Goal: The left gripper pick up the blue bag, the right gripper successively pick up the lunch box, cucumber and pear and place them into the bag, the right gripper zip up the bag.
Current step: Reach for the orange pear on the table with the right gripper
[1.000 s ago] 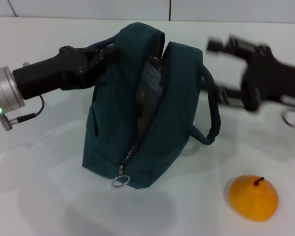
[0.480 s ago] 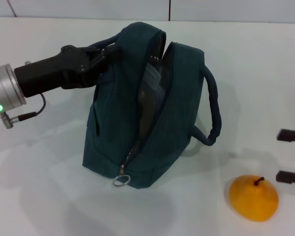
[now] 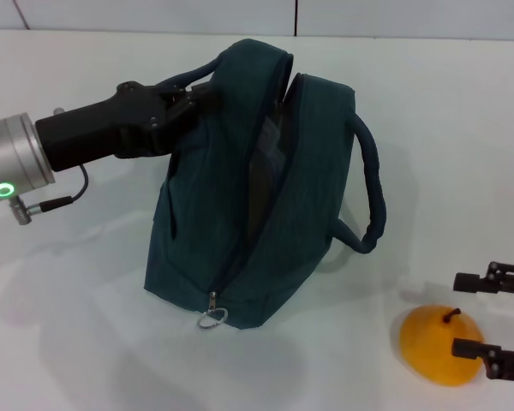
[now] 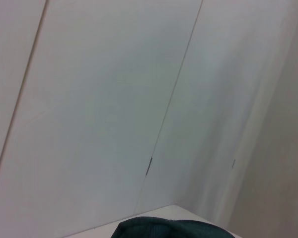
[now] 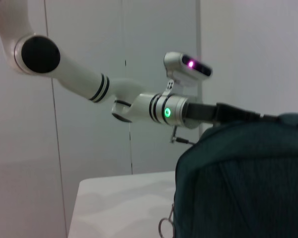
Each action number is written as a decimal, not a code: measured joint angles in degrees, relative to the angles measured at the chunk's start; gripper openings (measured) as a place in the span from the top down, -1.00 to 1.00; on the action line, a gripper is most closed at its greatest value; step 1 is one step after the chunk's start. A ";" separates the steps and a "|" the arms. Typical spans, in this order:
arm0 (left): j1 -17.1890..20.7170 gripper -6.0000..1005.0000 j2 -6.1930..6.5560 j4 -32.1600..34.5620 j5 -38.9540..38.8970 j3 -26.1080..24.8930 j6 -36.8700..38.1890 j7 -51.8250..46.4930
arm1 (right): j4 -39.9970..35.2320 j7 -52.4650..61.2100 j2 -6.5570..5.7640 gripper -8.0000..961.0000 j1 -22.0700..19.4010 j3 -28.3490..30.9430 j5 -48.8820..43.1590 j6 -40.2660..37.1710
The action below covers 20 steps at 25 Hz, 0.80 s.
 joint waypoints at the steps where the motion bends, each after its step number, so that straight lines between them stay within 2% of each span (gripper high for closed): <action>1: -0.03 0.92 -0.01 0.06 0.00 0.01 0.00 -0.16 | 0.19 0.00 0.01 -0.37 0.02 0.09 -0.25 0.38; 7: -0.19 0.92 -0.01 -0.06 0.13 0.10 0.00 -0.26 | 0.45 0.00 0.64 -0.37 -0.24 -0.02 -0.42 2.96; 17: -0.61 0.92 0.01 -0.09 1.21 -0.24 0.00 -0.28 | 1.12 0.00 0.91 -0.37 0.13 -0.16 -0.47 3.57; 20: -0.61 0.92 0.08 -0.08 1.23 -0.18 0.00 -0.28 | 1.18 -0.01 0.97 -0.14 -0.04 0.04 -0.12 4.03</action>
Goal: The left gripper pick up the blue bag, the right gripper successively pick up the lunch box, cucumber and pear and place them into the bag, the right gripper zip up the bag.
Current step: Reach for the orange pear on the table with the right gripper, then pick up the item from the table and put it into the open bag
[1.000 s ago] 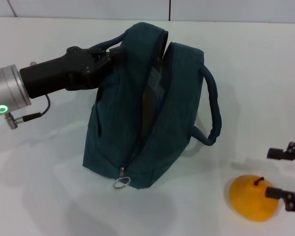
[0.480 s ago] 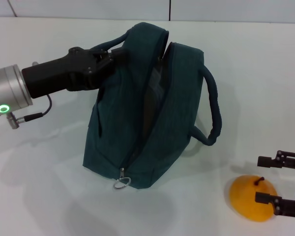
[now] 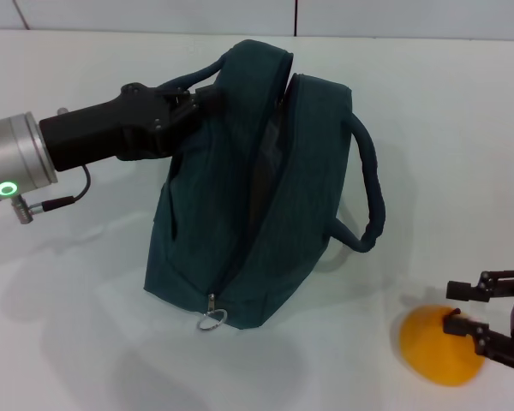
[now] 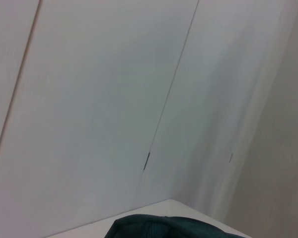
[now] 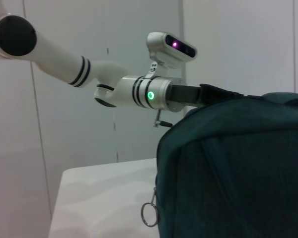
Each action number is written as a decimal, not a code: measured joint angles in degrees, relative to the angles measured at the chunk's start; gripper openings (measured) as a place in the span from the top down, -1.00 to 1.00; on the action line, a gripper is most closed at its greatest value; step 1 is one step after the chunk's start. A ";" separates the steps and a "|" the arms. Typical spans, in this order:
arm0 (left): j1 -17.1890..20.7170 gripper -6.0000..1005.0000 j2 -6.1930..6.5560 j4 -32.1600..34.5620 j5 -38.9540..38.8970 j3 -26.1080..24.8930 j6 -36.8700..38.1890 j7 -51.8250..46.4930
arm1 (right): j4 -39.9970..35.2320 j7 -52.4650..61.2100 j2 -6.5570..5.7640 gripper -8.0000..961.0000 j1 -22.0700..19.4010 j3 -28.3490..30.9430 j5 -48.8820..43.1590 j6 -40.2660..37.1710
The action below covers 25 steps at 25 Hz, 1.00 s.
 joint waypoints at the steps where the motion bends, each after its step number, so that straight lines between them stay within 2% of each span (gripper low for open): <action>1: 0.00 0.92 0.02 0.00 0.00 0.01 0.00 0.02 | 0.09 0.00 0.05 -0.06 -0.02 0.01 0.00 0.25; 8: 0.01 0.92 0.09 0.01 0.01 0.12 0.00 0.09 | 1.24 -0.01 0.13 0.40 0.34 0.06 -0.24 0.94; 14: -0.04 0.92 0.07 0.12 0.01 0.17 0.00 0.00 | 1.38 0.03 0.08 0.49 0.68 -0.06 -0.26 0.96; 25: -0.25 0.92 -0.09 0.15 0.01 0.29 0.00 -0.06 | 1.33 3.02 -0.58 0.85 1.77 -0.43 -0.86 2.71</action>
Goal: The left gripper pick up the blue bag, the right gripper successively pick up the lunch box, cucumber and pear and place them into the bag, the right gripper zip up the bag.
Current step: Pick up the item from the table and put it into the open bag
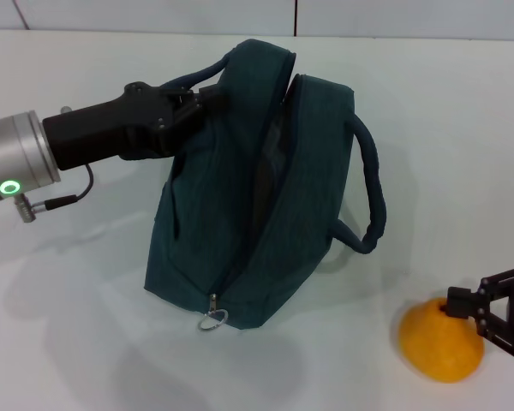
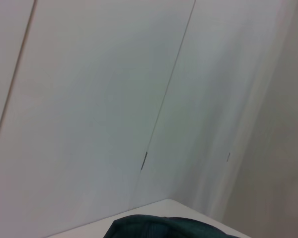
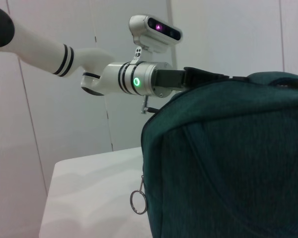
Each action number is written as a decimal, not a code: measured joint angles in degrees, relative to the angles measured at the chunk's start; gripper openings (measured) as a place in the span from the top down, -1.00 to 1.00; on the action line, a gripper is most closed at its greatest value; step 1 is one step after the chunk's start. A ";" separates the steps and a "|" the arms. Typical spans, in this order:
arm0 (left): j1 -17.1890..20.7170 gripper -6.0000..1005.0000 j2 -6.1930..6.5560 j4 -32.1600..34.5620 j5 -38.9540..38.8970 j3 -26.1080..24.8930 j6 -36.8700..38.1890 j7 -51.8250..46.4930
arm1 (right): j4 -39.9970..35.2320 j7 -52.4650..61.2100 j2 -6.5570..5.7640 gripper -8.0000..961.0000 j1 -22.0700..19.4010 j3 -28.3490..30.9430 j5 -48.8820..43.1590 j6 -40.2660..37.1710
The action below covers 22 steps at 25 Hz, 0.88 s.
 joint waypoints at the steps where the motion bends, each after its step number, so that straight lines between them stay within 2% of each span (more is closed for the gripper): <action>1: -0.02 0.92 0.00 -0.03 0.00 -0.01 0.00 0.00 | -0.08 0.01 0.00 0.88 0.06 0.00 -0.14 0.03; 8: -0.01 0.92 0.00 -0.10 0.04 -0.02 0.00 0.01 | -0.55 -0.45 -0.39 0.91 0.46 0.64 -0.43 -1.27; 14: 0.11 0.92 0.01 -0.04 0.08 -0.27 0.04 0.39 | -0.59 -2.92 -0.42 0.91 0.17 7.24 0.42 -6.67; 18: 0.25 0.92 0.01 -0.01 0.08 -0.31 0.11 0.80 | -0.60 -4.17 0.84 0.91 0.72 11.69 0.63 -8.33; 22: 0.29 0.92 0.01 0.01 0.08 -0.31 0.16 1.97 | -0.61 -4.47 2.71 0.91 2.92 14.47 3.44 -9.08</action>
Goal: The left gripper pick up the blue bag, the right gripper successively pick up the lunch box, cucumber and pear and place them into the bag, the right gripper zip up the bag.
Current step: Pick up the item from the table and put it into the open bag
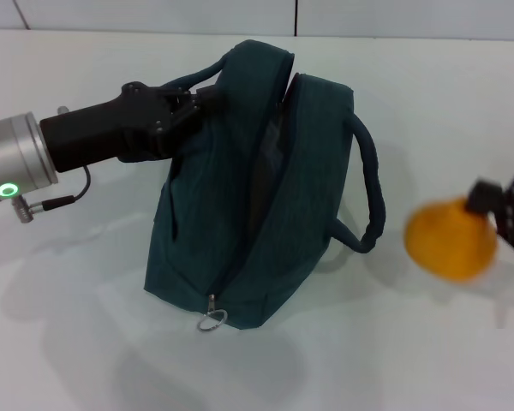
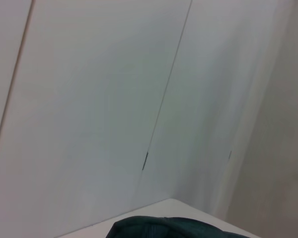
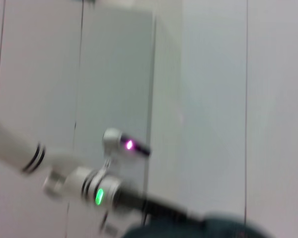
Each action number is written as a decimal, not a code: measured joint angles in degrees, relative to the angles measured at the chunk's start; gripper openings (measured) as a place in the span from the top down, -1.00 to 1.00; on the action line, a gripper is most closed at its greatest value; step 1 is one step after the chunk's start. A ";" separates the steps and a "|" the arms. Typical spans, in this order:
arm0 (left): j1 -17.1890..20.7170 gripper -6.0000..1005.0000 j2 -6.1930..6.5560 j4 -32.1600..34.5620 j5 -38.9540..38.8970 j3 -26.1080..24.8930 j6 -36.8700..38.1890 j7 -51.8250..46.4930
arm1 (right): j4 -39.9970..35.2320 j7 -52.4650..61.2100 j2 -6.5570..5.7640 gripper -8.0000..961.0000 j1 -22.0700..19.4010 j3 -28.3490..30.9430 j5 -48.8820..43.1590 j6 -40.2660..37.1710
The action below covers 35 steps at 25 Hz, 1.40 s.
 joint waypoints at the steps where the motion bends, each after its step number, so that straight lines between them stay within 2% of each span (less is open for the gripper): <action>1: 0.01 0.92 0.00 0.01 -0.05 -0.05 0.01 0.14 | -0.02 -0.01 0.36 0.91 0.68 0.06 1.43 -0.26; 5: -0.33 0.92 0.07 0.07 -0.31 -0.07 0.09 0.32 | 0.24 0.32 0.80 0.91 4.21 -0.50 8.03 -2.82; 8: -0.52 0.92 0.09 0.11 -0.78 -0.06 0.45 0.75 | 0.70 2.42 0.96 0.92 8.72 -0.59 10.88 -4.26; 10: -0.58 0.92 0.14 0.11 -1.19 -0.05 0.56 0.94 | 0.96 5.66 1.24 0.92 12.65 -0.63 11.74 -4.02; 11: -0.58 0.92 0.14 0.11 -1.19 -0.05 0.56 0.94 | 0.96 5.66 1.24 0.92 12.65 -0.63 11.74 -4.02; 15: -0.91 0.92 0.25 0.11 -1.25 -0.05 0.57 1.44 | 2.38 9.02 1.42 0.92 18.30 -0.89 12.12 -2.88; 20: -1.39 0.92 0.12 0.10 -1.27 0.01 0.57 1.76 | 4.31 11.34 1.62 0.90 23.95 -4.77 12.22 0.87; 23: -1.41 0.92 0.04 0.10 -1.28 -0.03 0.57 1.77 | 4.87 11.88 1.69 0.89 25.02 -8.79 13.36 3.96; 32: -1.46 0.92 -0.01 0.10 -1.16 -0.06 0.52 1.78 | 5.24 11.82 1.68 0.87 24.67 -22.67 16.68 13.61; 35: -1.51 0.92 -0.01 0.10 -1.08 -0.06 0.37 1.78 | 5.33 12.15 1.68 0.86 24.12 -25.04 17.54 15.12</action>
